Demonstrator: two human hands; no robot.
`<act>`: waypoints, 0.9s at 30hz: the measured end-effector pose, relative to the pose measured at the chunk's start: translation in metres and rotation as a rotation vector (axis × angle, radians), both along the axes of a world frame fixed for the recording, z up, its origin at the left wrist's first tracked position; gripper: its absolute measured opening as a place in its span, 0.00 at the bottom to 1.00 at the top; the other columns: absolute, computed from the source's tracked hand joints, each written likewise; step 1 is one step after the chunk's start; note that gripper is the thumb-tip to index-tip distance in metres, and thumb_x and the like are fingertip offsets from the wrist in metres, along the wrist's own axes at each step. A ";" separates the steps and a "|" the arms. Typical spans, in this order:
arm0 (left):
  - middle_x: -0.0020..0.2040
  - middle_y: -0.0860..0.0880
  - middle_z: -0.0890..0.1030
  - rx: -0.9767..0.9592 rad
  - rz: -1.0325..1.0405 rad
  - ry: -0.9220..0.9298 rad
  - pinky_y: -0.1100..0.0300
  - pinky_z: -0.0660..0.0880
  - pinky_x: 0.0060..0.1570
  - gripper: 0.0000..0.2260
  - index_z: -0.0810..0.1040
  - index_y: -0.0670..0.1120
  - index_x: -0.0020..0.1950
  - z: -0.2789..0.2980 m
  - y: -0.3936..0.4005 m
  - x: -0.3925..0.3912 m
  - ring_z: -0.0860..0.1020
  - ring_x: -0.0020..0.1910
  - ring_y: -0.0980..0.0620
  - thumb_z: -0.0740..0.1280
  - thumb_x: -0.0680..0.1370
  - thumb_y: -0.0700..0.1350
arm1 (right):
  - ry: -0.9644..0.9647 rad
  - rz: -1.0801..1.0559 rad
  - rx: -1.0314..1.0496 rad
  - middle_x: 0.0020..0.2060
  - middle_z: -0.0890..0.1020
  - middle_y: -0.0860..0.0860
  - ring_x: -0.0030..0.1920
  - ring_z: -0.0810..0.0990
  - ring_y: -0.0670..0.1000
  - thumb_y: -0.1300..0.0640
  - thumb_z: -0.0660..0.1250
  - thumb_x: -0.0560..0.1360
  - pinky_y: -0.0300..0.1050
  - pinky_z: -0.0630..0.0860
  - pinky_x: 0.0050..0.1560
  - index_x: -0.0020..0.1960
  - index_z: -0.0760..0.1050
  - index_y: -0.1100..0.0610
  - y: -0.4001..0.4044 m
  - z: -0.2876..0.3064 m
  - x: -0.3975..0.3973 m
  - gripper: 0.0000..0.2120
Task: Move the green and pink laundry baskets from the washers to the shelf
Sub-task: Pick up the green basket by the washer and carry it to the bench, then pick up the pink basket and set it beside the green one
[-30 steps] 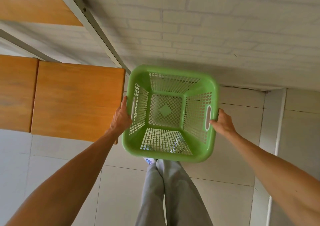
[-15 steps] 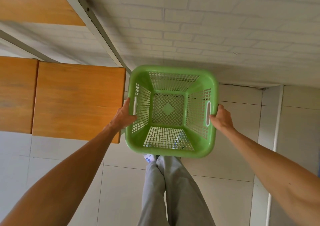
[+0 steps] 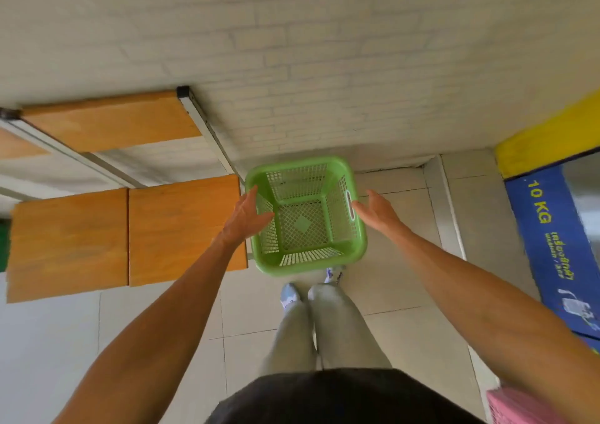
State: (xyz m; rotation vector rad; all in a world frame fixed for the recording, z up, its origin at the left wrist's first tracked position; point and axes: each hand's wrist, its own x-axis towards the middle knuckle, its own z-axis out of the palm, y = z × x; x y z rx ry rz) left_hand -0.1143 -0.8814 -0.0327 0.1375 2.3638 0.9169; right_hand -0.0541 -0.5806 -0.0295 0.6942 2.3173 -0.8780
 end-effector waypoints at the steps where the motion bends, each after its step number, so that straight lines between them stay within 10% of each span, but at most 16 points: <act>1: 0.67 0.39 0.75 0.005 -0.025 0.015 0.44 0.72 0.68 0.31 0.64 0.42 0.77 0.016 0.005 0.004 0.73 0.68 0.40 0.71 0.76 0.40 | 0.004 -0.014 0.001 0.75 0.67 0.60 0.74 0.68 0.61 0.46 0.60 0.82 0.51 0.68 0.69 0.78 0.60 0.61 -0.001 0.016 0.011 0.30; 15: 0.80 0.41 0.60 -0.123 -0.644 0.169 0.45 0.60 0.76 0.37 0.54 0.45 0.82 0.127 0.211 0.105 0.59 0.79 0.41 0.69 0.79 0.52 | 0.116 -0.590 0.193 0.76 0.64 0.61 0.76 0.64 0.59 0.50 0.61 0.83 0.53 0.62 0.75 0.79 0.59 0.63 0.127 0.117 0.295 0.30; 27: 0.78 0.40 0.63 -0.122 -1.234 0.275 0.53 0.58 0.75 0.35 0.58 0.41 0.80 0.127 0.452 0.406 0.62 0.78 0.43 0.69 0.79 0.51 | 0.012 -1.143 0.258 0.67 0.74 0.64 0.67 0.75 0.62 0.53 0.61 0.82 0.57 0.71 0.67 0.73 0.67 0.64 0.214 0.122 0.680 0.23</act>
